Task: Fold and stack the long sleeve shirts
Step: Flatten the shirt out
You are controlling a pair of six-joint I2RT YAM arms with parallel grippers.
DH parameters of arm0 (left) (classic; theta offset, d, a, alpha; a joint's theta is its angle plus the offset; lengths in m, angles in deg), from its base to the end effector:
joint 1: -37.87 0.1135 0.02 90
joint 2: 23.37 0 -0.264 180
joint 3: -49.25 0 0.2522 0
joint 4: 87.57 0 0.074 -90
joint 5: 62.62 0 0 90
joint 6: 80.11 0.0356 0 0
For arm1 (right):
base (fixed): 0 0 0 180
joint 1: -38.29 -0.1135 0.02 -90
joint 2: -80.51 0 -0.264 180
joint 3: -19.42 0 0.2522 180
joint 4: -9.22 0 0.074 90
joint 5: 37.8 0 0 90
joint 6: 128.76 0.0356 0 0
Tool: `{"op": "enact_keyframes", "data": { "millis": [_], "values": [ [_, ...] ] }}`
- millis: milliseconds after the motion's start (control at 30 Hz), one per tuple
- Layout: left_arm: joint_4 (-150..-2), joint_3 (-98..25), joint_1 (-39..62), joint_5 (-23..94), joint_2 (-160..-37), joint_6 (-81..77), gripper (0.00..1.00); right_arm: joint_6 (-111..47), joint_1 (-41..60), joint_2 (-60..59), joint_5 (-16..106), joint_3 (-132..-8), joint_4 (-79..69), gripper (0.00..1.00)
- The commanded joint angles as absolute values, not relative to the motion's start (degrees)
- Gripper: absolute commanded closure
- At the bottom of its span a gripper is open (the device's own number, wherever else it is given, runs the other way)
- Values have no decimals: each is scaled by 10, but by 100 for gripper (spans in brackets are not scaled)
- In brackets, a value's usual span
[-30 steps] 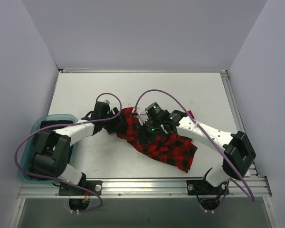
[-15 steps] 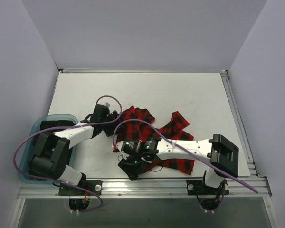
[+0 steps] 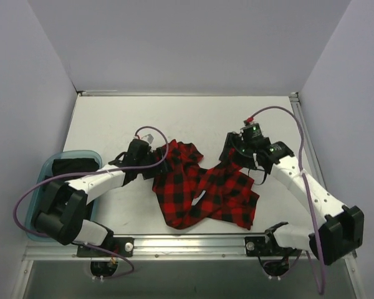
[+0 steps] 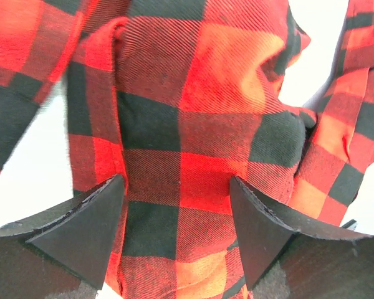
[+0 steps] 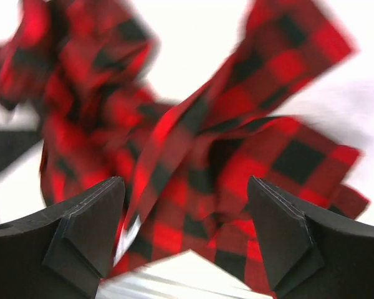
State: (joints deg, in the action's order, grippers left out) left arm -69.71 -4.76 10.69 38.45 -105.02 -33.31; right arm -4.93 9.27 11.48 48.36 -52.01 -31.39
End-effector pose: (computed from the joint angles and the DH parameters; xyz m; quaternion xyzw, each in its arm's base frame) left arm 0.2472 -0.1346 0.1800 -0.0922 0.9173 -0.2902 0.2566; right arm 0.2293 0.1299 0.3028 0.0231 0.8989 0.2533 0.3567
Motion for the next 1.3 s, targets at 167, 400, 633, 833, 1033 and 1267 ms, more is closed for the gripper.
{"op": "enact_keyframes", "data": {
  "millis": [167,400,633,833,1033,1267],
  "values": [
    [-699,-91,75,359,-1091,-319,22,73,188,-16,504,-553,-279,21],
    [-706,-106,75,338,-1129,-339,27,107,194,-138,543,-609,-254,29],
    [-704,-143,86,324,-1204,-352,55,109,200,-224,526,-633,-241,71],
    [-696,-219,131,336,-1280,-350,100,85,227,-270,497,-689,-228,100],
    [-690,-354,203,351,-1338,-371,100,53,278,-324,472,-848,-231,100],
    [-680,-437,238,361,-1298,-378,100,29,316,-260,432,-945,-281,100]
  ]
}}
